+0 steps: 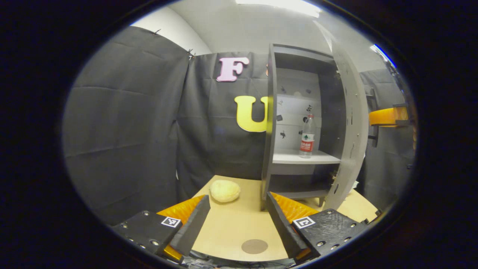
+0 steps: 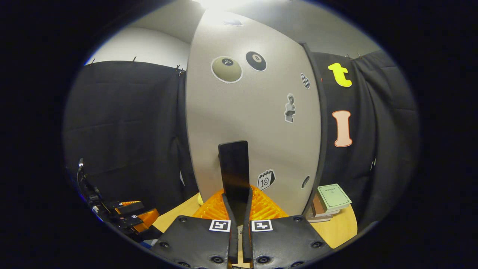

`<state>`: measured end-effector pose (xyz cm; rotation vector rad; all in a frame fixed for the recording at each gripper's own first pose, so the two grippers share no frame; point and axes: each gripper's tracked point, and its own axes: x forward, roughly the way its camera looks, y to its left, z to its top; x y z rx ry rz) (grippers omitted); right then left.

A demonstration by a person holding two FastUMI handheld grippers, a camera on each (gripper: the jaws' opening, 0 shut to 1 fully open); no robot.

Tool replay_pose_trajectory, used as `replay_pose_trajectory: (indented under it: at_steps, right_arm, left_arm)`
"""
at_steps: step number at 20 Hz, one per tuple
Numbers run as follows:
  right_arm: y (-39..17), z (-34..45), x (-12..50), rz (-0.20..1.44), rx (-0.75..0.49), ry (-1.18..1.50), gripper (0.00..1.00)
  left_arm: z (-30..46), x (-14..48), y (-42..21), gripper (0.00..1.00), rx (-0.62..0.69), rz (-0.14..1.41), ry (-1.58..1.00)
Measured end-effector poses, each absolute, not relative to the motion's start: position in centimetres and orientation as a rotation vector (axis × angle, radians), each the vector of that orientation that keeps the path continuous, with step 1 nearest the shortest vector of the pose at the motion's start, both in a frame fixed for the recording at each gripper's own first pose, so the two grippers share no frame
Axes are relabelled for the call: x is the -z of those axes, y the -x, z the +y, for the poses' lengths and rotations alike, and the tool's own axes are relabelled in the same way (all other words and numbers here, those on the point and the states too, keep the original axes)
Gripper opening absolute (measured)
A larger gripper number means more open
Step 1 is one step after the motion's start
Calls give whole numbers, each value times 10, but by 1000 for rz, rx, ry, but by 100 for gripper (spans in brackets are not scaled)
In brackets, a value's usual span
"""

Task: Open the cabinet door with the right hand, grasp the bottle in the cabinet with the left hand and place it on the coaster, then close the cabinet door with the right hand.

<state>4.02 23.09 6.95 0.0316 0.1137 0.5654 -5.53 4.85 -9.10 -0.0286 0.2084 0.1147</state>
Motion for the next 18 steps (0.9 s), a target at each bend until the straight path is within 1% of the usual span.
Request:
replay_pose_trajectory:
  at_steps: [2,3,4,5,6,7,8,9,11,12,13,14,15,16,17,18]
  right_arm:
    - [-37,219,-69,129,-527,-43,6]
    - [-38,213,-69,130,-508,-40,2]
    - [-38,207,-69,128,-489,-38,2]
    - [-38,201,-69,129,-468,-39,6]
    - [-37,194,-68,129,-447,-41,6]
    - [-35,187,-68,128,-425,-42,2]
    - [-33,179,-69,126,-404,-43,6]
    - [-32,169,-69,124,-382,-42,6]
    - [-34,146,-69,116,-333,-43,1]
    - [-34,134,-68,115,-309,-52,5]
    - [-38,124,-66,116,-286,-66,1]
    - [-39,112,-66,111,-265,-81,5]
    - [-40,101,-67,106,-246,-95,5]
    - [-43,89,-67,94,-224,-104,5]
    - [-45,78,-66,83,-198,-105,4]
    - [-45,69,-66,74,-183,-101,4]
  left_arm:
    - [37,87,46,89,-81,205,23]
    - [31,89,45,89,-68,205,21]
    - [26,90,42,89,-56,207,21]
    - [21,93,37,89,-43,211,22]
    - [16,94,35,89,-31,214,23]
    - [10,95,32,89,-18,216,25]
    - [4,96,29,89,-5,219,27]
    - [0,98,26,89,8,223,26]
    - [-8,100,22,89,29,227,18]
    - [-12,101,20,89,38,230,14]
    - [-14,101,20,89,48,231,12]
    - [-18,101,19,93,57,231,11]
    - [-23,102,17,89,63,232,10]
    - [-26,103,17,93,70,234,11]
    - [-29,104,15,89,78,235,12]
    - [-31,104,15,93,84,238,13]
